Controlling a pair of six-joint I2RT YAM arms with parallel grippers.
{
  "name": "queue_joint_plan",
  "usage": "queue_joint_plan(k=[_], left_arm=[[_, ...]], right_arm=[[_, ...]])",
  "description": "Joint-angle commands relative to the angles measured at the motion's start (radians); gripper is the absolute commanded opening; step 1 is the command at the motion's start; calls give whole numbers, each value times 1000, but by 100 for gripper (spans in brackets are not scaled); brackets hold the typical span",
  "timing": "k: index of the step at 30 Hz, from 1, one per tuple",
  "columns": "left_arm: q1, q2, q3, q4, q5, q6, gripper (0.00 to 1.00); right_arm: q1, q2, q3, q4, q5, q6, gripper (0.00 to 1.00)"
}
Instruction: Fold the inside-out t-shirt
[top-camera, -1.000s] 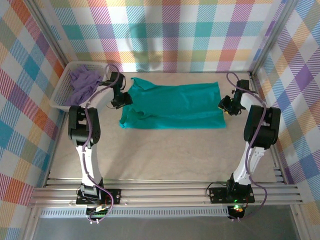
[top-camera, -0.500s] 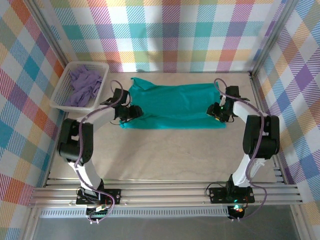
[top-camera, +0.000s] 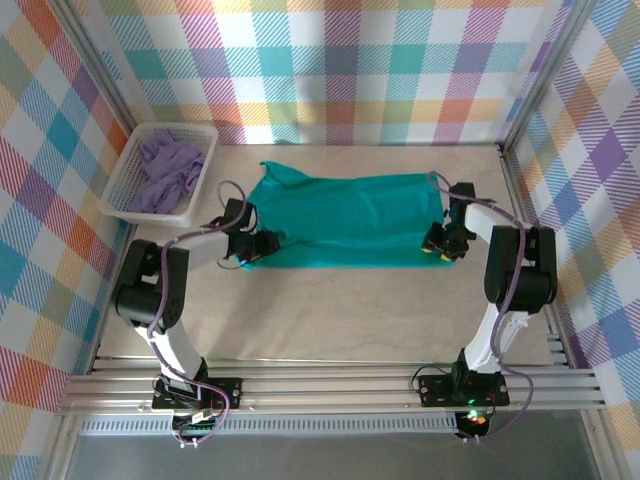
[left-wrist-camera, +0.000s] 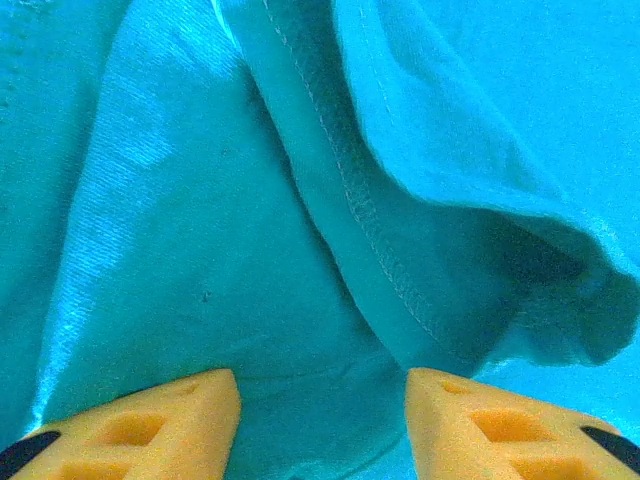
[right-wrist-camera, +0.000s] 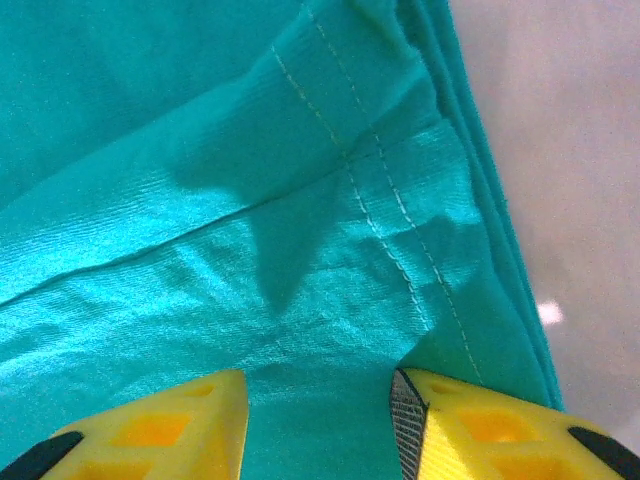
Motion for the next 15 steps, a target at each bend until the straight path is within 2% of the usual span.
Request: queue_joint_plan(k=[1, 5, 7, 9, 12, 15], left_arm=[[-27, -66, -155, -122, -6, -31, 50], [-37, -204, -225, -91, 21, -60, 51], [-36, -272, -223, -104, 0, -58, 52], [-28, -327, -227, -104, -24, -62, 53], [4, -347, -237, -102, -3, -82, 51], [27, -344, -263, -78, 29, -107, 49]], right_arm=[[-5, -127, -145, -55, 74, 50, 42], [36, -350, -270, 17, 65, 67, 41], [137, -452, -288, 80, 47, 4, 41], [260, -516, -296, 201, -34, -65, 42], [449, -500, -282, 379, -130, -110, 44], [621, -388, -200, 476, -121, -148, 48]])
